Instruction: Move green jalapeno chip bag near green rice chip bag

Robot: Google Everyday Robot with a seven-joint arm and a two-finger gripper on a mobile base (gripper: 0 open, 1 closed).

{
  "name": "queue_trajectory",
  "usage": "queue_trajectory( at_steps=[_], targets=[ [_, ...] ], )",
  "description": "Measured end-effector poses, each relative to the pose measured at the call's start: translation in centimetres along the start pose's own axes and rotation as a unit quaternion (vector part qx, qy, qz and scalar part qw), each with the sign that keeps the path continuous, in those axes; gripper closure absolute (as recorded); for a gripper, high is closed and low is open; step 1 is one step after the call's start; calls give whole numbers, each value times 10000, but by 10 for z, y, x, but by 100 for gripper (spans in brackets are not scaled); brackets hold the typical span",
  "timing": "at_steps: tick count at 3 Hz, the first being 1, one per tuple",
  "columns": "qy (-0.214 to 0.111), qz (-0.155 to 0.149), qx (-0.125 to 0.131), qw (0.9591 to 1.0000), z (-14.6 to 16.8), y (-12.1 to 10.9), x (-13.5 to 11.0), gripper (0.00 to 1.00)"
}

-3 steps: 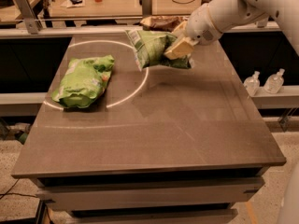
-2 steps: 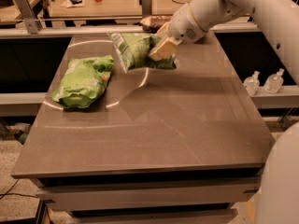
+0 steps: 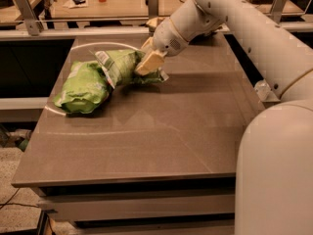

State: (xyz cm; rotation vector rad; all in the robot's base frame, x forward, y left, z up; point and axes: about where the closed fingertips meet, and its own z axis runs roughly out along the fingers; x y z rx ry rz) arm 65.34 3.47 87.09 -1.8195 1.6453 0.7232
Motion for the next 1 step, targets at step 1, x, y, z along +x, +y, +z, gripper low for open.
queue_trajectory(
  at_steps=[1],
  targets=[
    [0,-6,-40,10000,3,0,0,100]
  ],
)
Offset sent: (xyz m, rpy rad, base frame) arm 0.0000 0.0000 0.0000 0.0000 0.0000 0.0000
